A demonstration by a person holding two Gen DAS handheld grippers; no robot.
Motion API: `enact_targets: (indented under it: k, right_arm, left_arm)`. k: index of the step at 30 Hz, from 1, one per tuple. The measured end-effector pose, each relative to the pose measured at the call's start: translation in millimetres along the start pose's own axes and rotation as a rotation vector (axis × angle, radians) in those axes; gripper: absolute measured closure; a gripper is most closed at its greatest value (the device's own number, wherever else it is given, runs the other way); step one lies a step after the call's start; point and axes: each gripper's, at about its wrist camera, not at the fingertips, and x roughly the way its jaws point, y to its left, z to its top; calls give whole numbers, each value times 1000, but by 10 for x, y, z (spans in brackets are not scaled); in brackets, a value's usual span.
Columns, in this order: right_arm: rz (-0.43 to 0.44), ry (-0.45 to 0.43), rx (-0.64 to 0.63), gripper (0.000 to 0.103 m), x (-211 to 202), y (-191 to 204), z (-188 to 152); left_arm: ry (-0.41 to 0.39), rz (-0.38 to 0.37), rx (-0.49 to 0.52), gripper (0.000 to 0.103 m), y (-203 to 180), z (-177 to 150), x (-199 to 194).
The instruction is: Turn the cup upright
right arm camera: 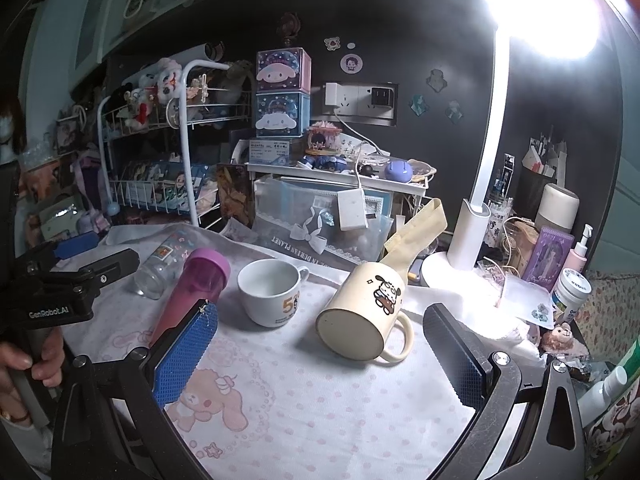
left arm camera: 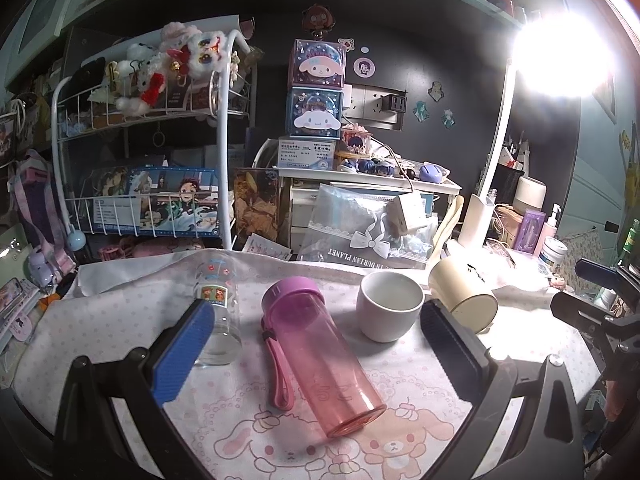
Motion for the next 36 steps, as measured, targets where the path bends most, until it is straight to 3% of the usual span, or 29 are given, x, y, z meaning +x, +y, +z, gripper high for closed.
enact_targets:
  k: [7,11,18,22,24,27,29,31,36]
  right_arm:
    - [63,2,28,1,69,33,52]
    - [182,6,18,1,271,159,126]
    - [191,99,-108,1,837,581,90]
    - [281,243,-156,2,1215,812,63]
    - [383,324,-101,3,1414,860,56]
    - [457,431,-25,9,1693,929,28]
    - [476,486,-22,22,1851,996,-3]
    - [493,522,-36,22,1950,1074,-43]
    - [509,583,-85,34,2078,1248,-79]
  left_arm:
    - [0,-38,-33,1,153,-6,44]
    - [24,-55,-68,1,309,-41,112]
    - [73,-32,-133,1,670,-154,217]
    - [103,-36,-156,1,828,-212,308]
    - [125,-40,-173,1,893,-239,369]
    - [148,-46,-190,1,954,-286,428]
    - [158,-48,-198,1,973,-310,451]
    - [167,-49,-207,1,997,-337,471]
    - [172,-43,-218,1,1039,-349,482]
